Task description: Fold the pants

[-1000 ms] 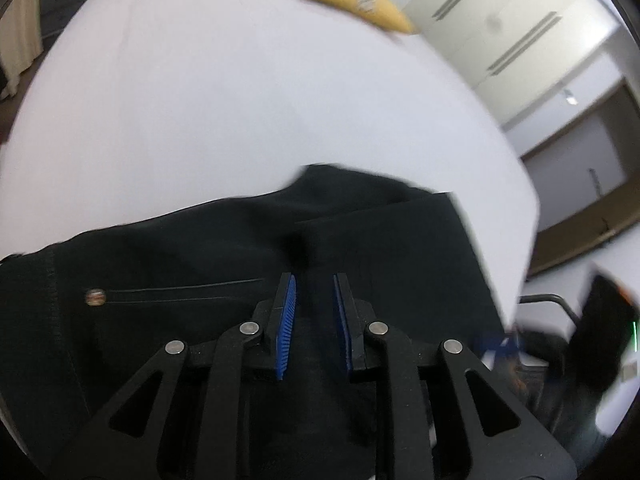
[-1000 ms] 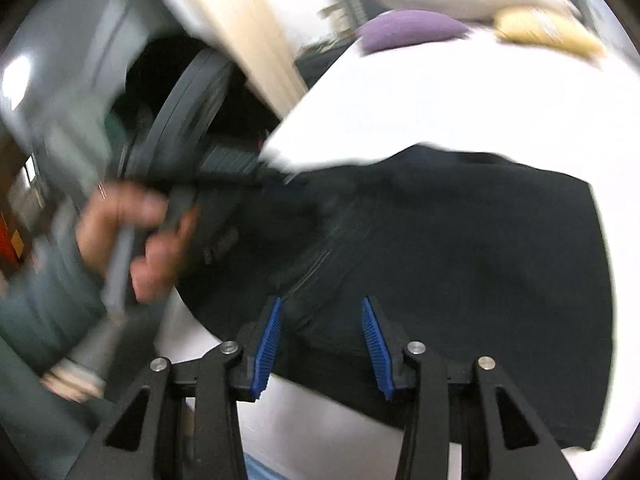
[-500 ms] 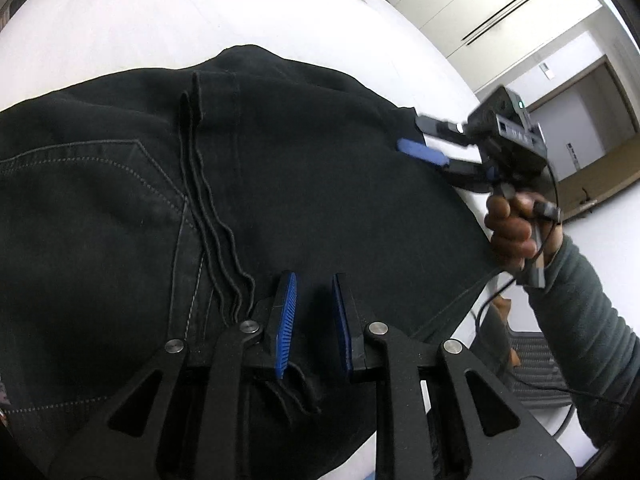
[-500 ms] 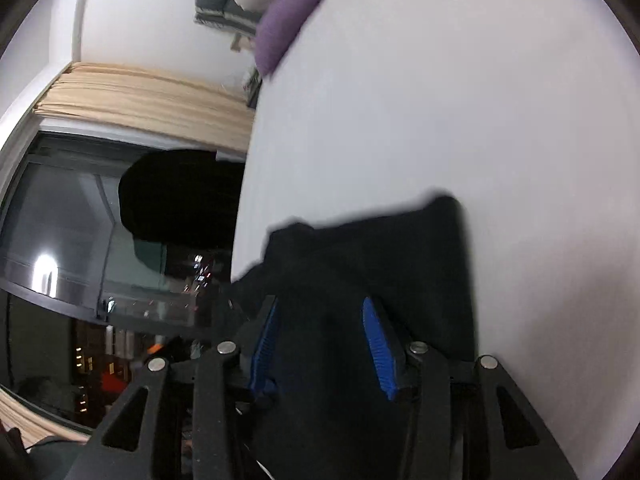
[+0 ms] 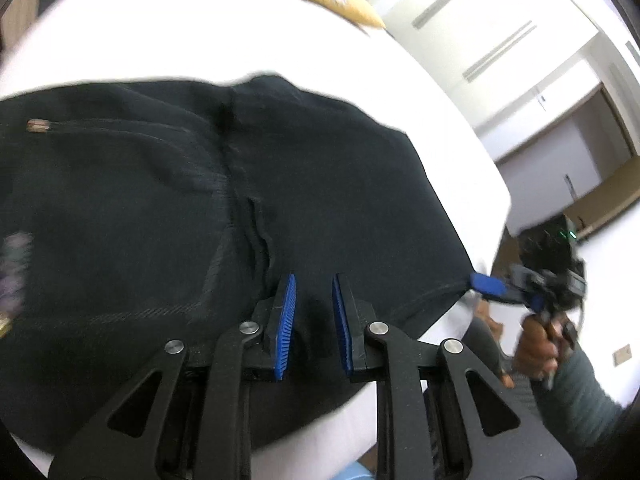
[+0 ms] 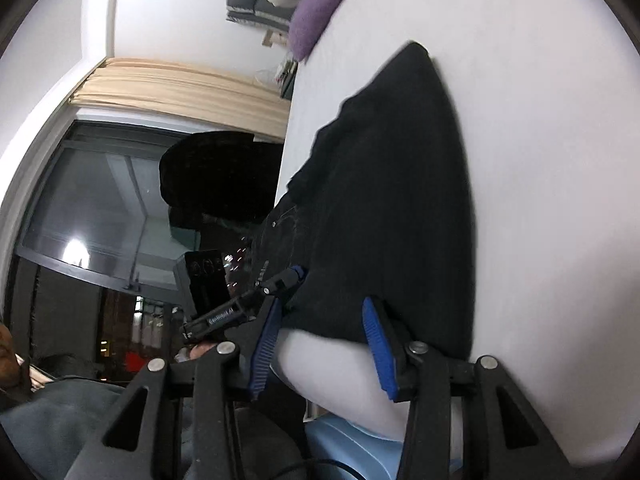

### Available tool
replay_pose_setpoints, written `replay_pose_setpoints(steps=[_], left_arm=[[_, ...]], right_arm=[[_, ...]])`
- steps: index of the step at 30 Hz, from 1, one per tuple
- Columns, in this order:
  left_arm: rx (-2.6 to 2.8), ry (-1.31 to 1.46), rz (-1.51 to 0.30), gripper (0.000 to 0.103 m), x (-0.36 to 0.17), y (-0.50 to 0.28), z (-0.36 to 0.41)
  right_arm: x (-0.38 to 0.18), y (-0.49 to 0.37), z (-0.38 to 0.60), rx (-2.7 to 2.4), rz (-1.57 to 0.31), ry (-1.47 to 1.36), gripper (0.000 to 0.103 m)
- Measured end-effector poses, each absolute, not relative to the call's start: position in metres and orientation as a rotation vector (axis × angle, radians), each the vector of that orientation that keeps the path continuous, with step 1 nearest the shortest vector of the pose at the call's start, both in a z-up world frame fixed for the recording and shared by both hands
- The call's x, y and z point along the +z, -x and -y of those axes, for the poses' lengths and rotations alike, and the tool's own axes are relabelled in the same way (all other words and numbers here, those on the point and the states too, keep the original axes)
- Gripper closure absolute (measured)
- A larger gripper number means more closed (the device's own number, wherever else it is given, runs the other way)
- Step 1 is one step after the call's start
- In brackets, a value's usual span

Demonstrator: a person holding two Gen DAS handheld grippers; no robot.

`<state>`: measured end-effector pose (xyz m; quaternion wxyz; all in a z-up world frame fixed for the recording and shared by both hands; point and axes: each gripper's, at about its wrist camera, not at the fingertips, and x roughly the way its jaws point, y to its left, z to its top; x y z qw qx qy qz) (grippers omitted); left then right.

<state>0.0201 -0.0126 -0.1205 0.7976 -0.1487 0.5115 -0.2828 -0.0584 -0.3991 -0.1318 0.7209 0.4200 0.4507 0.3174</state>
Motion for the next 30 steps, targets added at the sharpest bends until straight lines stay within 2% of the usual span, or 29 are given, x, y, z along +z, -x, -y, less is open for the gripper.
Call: replay_pose_setpoints(steps=[2,3,4,10,17,29,30], left_arm=[[-0.555,0.346,-1.069,0.047,-0.110,-0.004,-0.009],[-0.537,0.384,-1.045,0.014,-0.104,0.002,-0.022],[-0.505,0.446,-0.996,0.006,-0.097,0.012,-0.041],[-0.361,0.642,-0.889,0.006,-0.081,0.041,-0.136],[-0.139,0.990,-0.883,0.006,-0.120,0.055,-0.230],[-0.148,1.157,-0.866,0.008,-0.173,0.030,-0.234],[-0.153,1.164,-0.862,0.012,-0.177,0.026,-0.233]], right_arm=[[-0.119,0.068,0.385,0.703,-0.946,-0.925,0.051],[-0.112,0.069,0.379,0.708,-0.920,-0.930,0.051],[-0.106,0.068,0.372,0.716,-0.899,-0.935,0.050],[-0.082,0.033,0.315,0.794,-0.862,-0.921,0.050],[-0.085,0.002,0.268,0.841,-0.868,-0.973,0.050],[-0.091,-0.013,0.256,0.826,-0.912,-1.018,0.050],[-0.093,-0.015,0.257,0.826,-0.909,-1.027,0.050]])
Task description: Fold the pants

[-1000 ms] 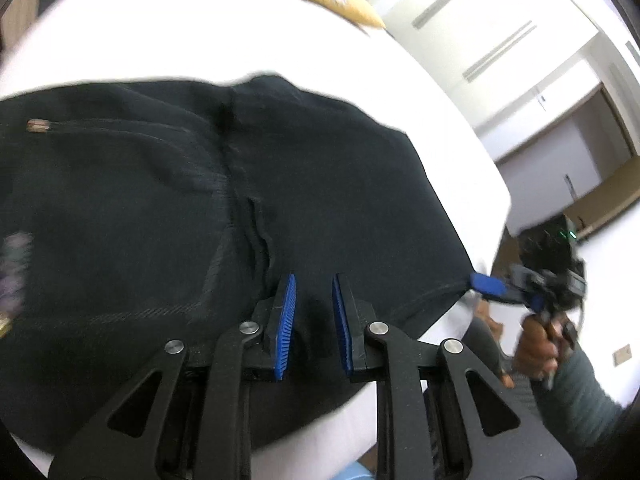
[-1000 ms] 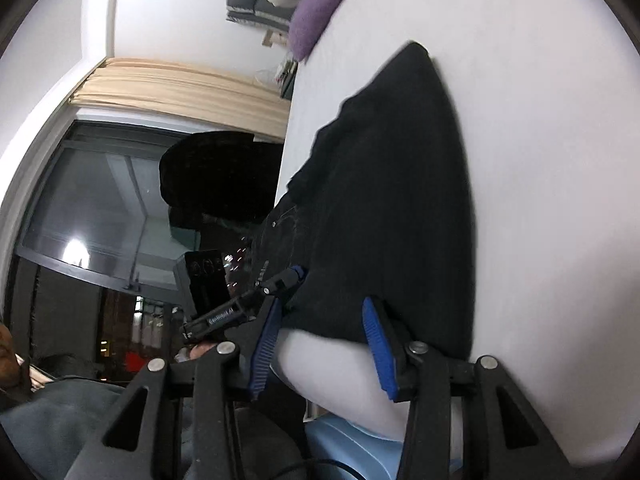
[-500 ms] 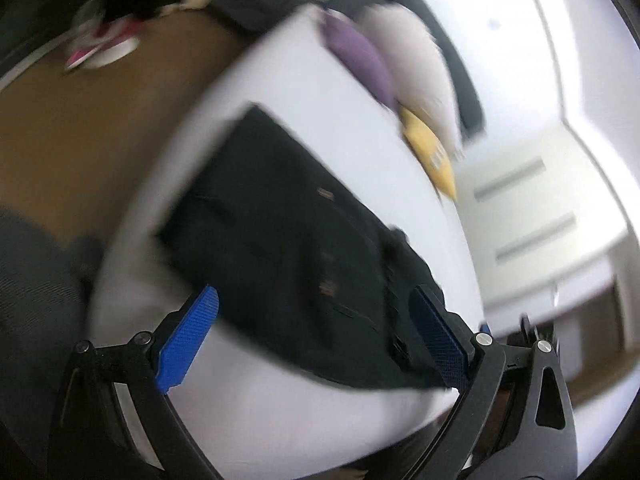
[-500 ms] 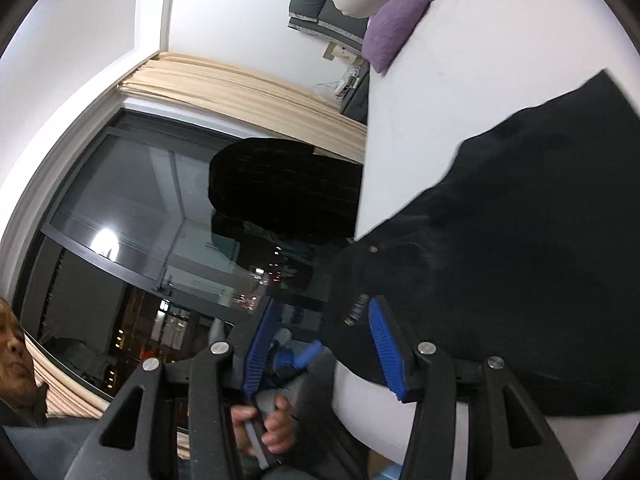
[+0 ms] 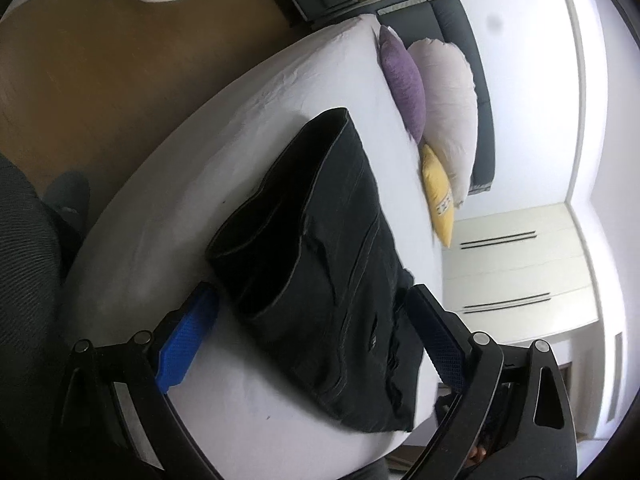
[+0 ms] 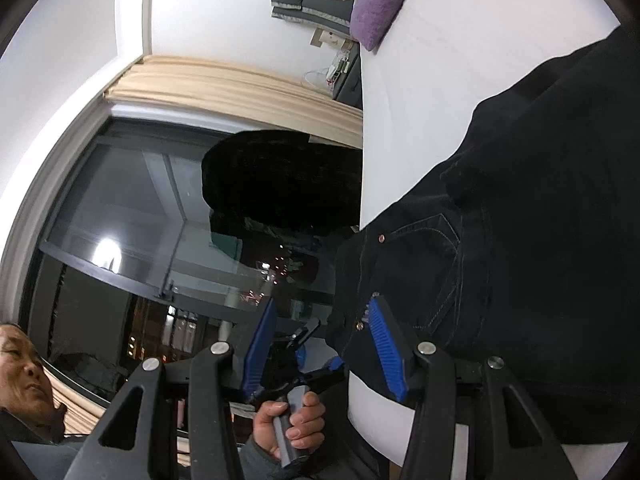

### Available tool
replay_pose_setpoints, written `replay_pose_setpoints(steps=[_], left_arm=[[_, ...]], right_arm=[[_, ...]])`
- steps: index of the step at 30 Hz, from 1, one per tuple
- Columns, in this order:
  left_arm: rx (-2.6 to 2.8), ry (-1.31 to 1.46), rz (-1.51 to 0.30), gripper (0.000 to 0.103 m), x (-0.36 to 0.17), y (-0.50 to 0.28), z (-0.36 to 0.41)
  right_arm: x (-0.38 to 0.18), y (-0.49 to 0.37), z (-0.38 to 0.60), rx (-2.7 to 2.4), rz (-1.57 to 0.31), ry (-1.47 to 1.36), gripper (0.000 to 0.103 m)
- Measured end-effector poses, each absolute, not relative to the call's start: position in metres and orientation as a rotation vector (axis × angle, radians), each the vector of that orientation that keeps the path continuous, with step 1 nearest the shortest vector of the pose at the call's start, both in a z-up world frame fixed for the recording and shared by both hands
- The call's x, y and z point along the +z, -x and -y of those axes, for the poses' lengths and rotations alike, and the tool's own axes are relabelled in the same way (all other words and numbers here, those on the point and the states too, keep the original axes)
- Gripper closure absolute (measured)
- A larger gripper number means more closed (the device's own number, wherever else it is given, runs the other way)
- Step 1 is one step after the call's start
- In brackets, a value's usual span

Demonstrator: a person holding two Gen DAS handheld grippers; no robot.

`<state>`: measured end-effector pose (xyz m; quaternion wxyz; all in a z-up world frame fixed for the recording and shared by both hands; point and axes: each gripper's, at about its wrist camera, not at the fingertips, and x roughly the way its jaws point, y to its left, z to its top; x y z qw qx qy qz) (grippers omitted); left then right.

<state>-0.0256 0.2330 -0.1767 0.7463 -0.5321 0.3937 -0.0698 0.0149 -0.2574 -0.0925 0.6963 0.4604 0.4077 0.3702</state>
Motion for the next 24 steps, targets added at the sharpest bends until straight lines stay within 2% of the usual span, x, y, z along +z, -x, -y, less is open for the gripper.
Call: replay_pose_setpoints(steps=[1,5,6,7,13,17,19,21,24], left_arm=[[-0.158,1.168,-0.860,0.022,-0.179,0.023,-0.232],[-0.182,1.210,-0.875,0.047,-0.188,0.012,-0.234],[-0.188,1.219,-0.883,0.062,-0.191,0.009,-0.234],[-0.191,1.232,-0.889,0.071,-0.194,0.007,-0.234],[-0.194,1.254,-0.882,0.081,-0.198,-0.002,-0.236],[-0.200,1.219,-0.868,0.084,-0.187,-0.005,-0.235],[-0.207,1.184,-0.860,0.085,-0.175,-0.003,-0.235],[-0.217,1.146,-0.848,0.085,-0.163,-0.006,-0.231],[-0.233,1.062,-0.828,0.085,-0.139,-0.015,-0.223]], right_arm=[[-0.094,-0.017,0.258,0.828,-0.908,-1.035,0.050],[-0.097,-0.031,0.258,0.826,-0.921,-1.030,0.050],[-0.098,-0.034,0.259,0.825,-0.926,-1.027,0.050],[-0.099,-0.038,0.259,0.820,-0.933,-1.022,0.050],[-0.113,-0.070,0.253,0.785,-1.019,-0.987,0.050],[-0.146,-0.090,0.243,0.661,-1.215,-0.906,0.044],[-0.165,-0.092,0.242,0.599,-1.284,-0.871,0.062],[-0.170,-0.090,0.250,0.588,-1.260,-0.935,0.066],[-0.173,-0.085,0.251,0.558,-1.242,-0.923,0.077]])
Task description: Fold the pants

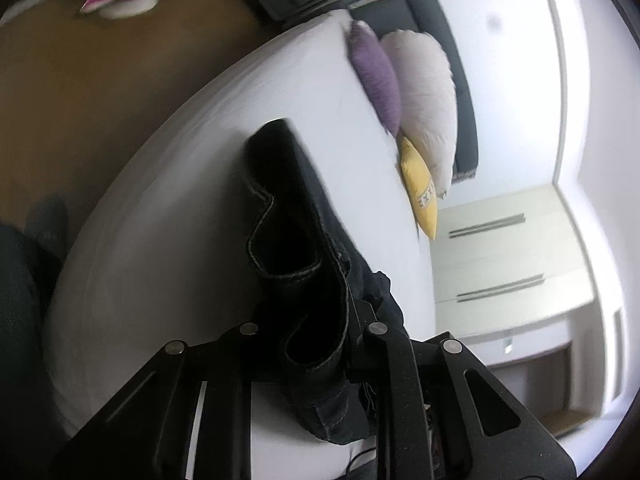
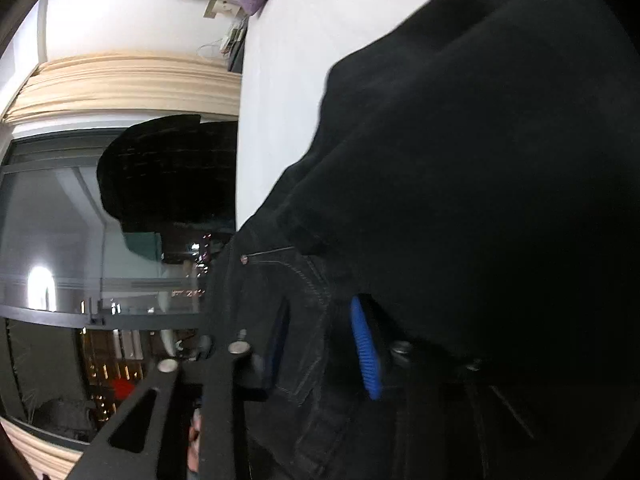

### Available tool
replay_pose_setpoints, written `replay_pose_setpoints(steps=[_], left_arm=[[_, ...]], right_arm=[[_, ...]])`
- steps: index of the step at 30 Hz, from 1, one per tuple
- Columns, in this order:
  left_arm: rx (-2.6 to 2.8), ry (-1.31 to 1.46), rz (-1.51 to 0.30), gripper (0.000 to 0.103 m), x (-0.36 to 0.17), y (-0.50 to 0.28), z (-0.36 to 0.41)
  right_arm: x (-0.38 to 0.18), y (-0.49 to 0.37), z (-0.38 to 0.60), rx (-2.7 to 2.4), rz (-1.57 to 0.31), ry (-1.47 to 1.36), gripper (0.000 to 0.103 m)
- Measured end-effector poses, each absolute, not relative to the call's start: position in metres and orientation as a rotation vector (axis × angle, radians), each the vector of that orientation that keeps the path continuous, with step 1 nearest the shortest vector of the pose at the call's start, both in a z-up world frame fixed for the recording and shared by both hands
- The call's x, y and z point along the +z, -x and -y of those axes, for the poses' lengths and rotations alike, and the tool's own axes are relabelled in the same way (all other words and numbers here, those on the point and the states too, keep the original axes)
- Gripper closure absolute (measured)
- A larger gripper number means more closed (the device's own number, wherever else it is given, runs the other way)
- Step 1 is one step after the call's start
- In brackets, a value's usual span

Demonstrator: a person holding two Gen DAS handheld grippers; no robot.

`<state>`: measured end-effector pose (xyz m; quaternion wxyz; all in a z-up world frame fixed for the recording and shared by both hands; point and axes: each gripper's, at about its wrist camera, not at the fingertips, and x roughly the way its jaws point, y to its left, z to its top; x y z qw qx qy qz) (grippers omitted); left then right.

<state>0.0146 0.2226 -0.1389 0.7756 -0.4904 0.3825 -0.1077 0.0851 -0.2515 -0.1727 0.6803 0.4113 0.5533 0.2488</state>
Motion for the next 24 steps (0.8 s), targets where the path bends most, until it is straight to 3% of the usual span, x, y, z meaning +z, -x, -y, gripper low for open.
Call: replay_pose_setpoints(steps=[2,4,6,8,10,12,16,19,24], left_arm=[[-0.242,1.010,-0.816,0.085,-0.121,-0.021,-0.215],[-0.251,0.963,-0.807,0.085,-0.105,-0.025,-0.206],[-0.257,0.899,-0.804,0.085,-0.085,-0.032,-0.194],[-0.268,0.834,-0.795,0.085,-0.066,-0.039,-0.179],[-0.287,0.739,-0.789,0.085,-0.043,-0.049,-0.154],[-0.324,0.598,-0.783,0.085,-0.019,-0.059,-0.116],[-0.409,0.348,-0.818,0.085,-0.003,-0.067,-0.026],[-0.436,0.124,-0.861,0.085,-0.029,-0.061,0.049],[-0.473,-0.095,-0.894,0.085,-0.062,-0.036,0.111]], right_arm=[[-0.175,-0.080,0.253,0.546,-1.215,-0.929,0.082],[-0.178,-0.076,0.256,0.531,-1.199,-0.930,0.096],[-0.179,-0.073,0.260,0.525,-1.188,-0.939,0.099],[-0.172,-0.070,0.264,0.507,-1.176,-0.955,0.087],[-0.154,-0.063,0.274,0.538,-1.102,-0.998,0.037],[-0.130,-0.055,0.282,0.540,-1.055,-0.949,0.021],[-0.086,-0.048,0.302,0.630,-1.020,-0.876,0.021],[-0.061,-0.042,0.314,0.664,-0.998,-0.821,0.021],[-0.067,-0.031,0.316,0.683,-1.058,-0.771,0.021]])
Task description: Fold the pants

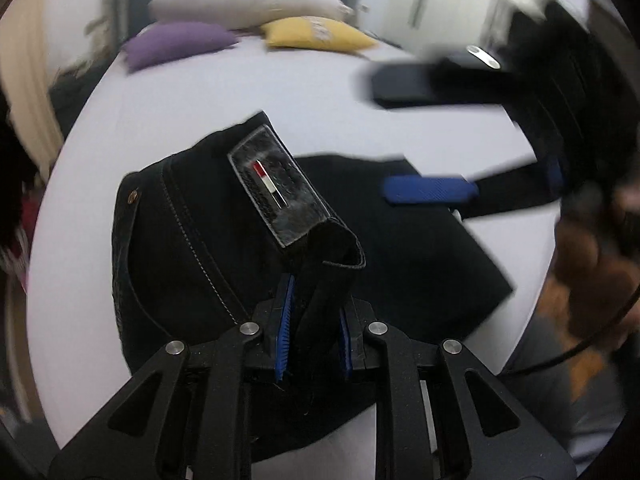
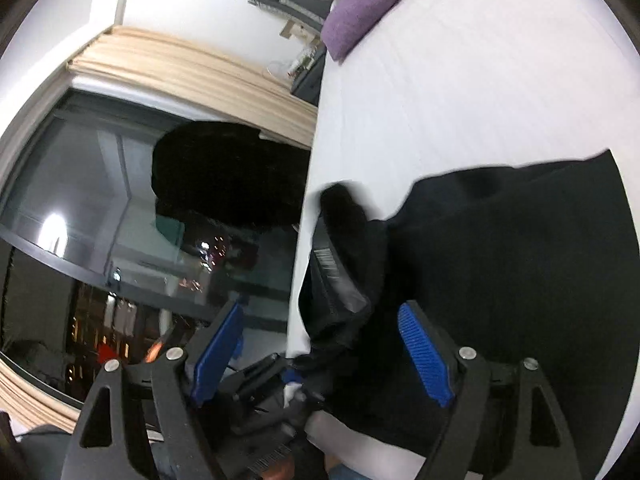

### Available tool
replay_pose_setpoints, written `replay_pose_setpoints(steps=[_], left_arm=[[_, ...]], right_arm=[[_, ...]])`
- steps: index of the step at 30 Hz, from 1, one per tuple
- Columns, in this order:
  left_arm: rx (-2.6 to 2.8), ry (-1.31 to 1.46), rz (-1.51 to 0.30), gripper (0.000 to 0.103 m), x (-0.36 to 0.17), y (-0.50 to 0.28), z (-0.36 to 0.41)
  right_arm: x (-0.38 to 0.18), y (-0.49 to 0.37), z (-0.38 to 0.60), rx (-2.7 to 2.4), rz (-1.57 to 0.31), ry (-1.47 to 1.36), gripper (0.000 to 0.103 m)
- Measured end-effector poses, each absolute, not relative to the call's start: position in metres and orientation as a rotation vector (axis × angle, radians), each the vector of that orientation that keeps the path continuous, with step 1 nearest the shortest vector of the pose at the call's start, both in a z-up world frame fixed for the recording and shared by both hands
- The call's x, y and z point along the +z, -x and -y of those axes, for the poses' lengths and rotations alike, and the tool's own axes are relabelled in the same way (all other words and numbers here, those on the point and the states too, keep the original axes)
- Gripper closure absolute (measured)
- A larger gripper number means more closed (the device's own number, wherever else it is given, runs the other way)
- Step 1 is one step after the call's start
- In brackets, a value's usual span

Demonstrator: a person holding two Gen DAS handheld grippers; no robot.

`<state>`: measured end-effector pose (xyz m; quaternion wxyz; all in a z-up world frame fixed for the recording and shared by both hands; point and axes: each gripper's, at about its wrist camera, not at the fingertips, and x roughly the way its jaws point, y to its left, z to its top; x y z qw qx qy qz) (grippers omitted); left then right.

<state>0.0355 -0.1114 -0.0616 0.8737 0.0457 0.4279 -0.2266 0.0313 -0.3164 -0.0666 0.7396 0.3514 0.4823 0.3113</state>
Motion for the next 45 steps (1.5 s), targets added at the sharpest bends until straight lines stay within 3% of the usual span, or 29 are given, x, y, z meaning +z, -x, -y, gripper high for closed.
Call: replay_pose_setpoints(steps=[9,11,13,15,16,33,45], left_arm=[[-0.468,-0.272,-0.809,0.085,-0.069,0.002,0.140],[-0.477,-0.285,-0.807,0.085,-0.069,0.005,0.146],[-0.478,-0.300,-0.796,0.085,-0.069,0.012,0.147],[-0.481,-0.303,-0.788,0.085,-0.068,0.013,0.151],[-0.491,-0.295,-0.790,0.085,-0.069,0.016,0.148],[-0.706,-0.432,-0.763,0.085,-0.076,0.020,0.277],[-0.731,-0.454,-0.782,0.085,-0.102,-0.010,0.284]], right_arm=[[-0.112,-0.034,0.293,0.653,-1.192,-0.795,0.022],[-0.113,-0.036,0.294,0.674,-1.181,-0.805,0.034],[-0.112,-0.042,0.293,0.652,-1.191,-0.776,0.062],[-0.111,-0.042,0.297,0.632,-1.185,-0.747,0.080],[-0.110,-0.042,0.301,0.633,-1.175,-0.752,0.082],[-0.113,-0.018,0.426,0.484,-1.039,-0.828,0.084],[-0.132,-0.012,0.438,0.455,-1.009,-0.881,0.084]])
